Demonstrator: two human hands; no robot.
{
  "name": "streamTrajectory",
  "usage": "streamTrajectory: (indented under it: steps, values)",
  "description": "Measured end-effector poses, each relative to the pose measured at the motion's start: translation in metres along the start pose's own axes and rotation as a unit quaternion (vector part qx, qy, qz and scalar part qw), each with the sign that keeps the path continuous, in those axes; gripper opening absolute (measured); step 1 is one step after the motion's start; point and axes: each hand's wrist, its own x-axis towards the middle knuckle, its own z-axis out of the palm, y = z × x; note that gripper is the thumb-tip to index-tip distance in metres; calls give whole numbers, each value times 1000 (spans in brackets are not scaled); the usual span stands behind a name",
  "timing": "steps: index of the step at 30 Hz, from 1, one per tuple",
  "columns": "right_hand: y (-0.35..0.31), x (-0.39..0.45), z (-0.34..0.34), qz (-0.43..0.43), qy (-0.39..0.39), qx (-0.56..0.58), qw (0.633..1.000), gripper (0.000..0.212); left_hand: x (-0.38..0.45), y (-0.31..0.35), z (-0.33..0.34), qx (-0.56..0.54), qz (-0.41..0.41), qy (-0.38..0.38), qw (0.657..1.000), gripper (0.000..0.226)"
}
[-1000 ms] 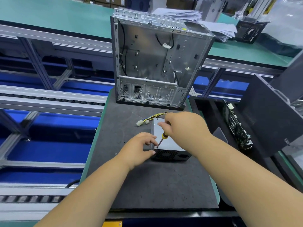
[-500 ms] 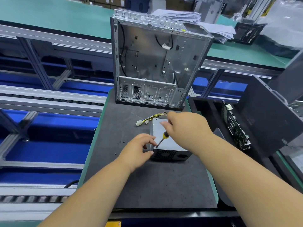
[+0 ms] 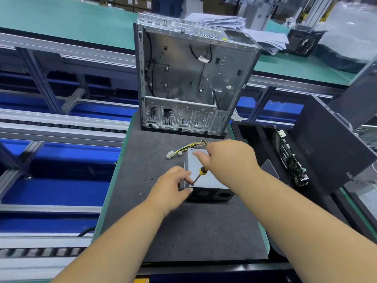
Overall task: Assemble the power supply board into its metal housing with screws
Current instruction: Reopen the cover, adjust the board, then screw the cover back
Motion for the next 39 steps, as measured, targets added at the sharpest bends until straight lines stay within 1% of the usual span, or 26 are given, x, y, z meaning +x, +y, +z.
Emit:
streamTrajectory:
  steps: [2, 3, 4, 6, 7, 9, 11, 13, 16, 18, 19, 21, 22, 23, 25, 27, 29, 30, 33, 35, 37, 39]
  values:
    - [-3, -2, 2, 19, 7, 0, 1000, 56, 1, 1, 2, 7, 0, 11, 1000, 20]
    - [-2, -3, 2, 21, 3, 23, 1000, 51, 2, 2, 2, 16, -3, 17, 1000, 18]
    - [0, -3, 2, 15, -6, 63, 998, 43, 2, 3, 3, 26, -5, 22, 999, 17]
    - [5, -2, -2, -15, -30, 152, 988, 18, 4, 4, 3, 39, -6, 25, 999, 17]
    - [6, -2, -5, -34, -38, 179, 982, 12, 4, 5, 2, 41, -7, 23, 999, 17]
    - [9, -1, -11, -62, -35, 180, 981, 15, 5, 6, 1, 46, -10, 16, 999, 17]
    - [9, 2, -12, -64, -21, 127, 990, 26, 5, 6, 1, 50, -11, 15, 999, 18]
    - [8, 5, -9, -41, -10, 67, 997, 37, 4, 5, 2, 48, -13, 19, 999, 18]
    - [2, 5, -1, 3, 2, 11, 1000, 42, 4, 5, 2, 46, -20, 26, 998, 18]
    - [-2, 2, 4, 2, 19, 25, 1000, 38, 3, 6, 3, 44, -17, 24, 999, 18]
    - [-3, 1, 4, -4, 18, 56, 998, 33, 3, 6, 3, 43, -14, 24, 999, 18]
    - [-2, 1, 0, -32, -6, 129, 991, 20, 3, 6, 2, 45, -13, 22, 999, 17]
    - [0, 1, -2, -56, -17, 148, 987, 15, 3, 5, 2, 45, -16, 21, 999, 17]
    - [1, 1, -5, -75, -24, 156, 985, 15, 3, 4, 2, 45, -19, 21, 999, 16]
    - [4, 0, -7, -81, -11, 158, 984, 23, 3, 4, 3, 44, -21, 21, 999, 16]
    - [5, -2, -6, -70, 8, 106, 992, 28, 3, 3, 3, 38, -19, 23, 999, 16]
    - [5, -3, -1, -59, 11, 44, 997, 38, 3, 4, 3, 33, -18, 24, 999, 17]
    - [5, -4, 3, -57, 13, 42, 997, 39, 3, 4, 3, 31, -19, 23, 999, 18]
    - [5, -5, 4, -59, 8, 121, 991, 23, 3, 4, 3, 27, -17, 21, 999, 18]
    - [5, -5, 0, -74, 4, 156, 985, 25, 3, 3, 2, 26, -18, 21, 999, 17]
    - [6, -4, -1, -88, 17, 149, 985, 25, 3, 3, 2, 25, -21, 19, 999, 19]
    - [7, -2, 0, -87, 19, 116, 989, 22, 3, 4, 2, 25, -22, 18, 999, 20]
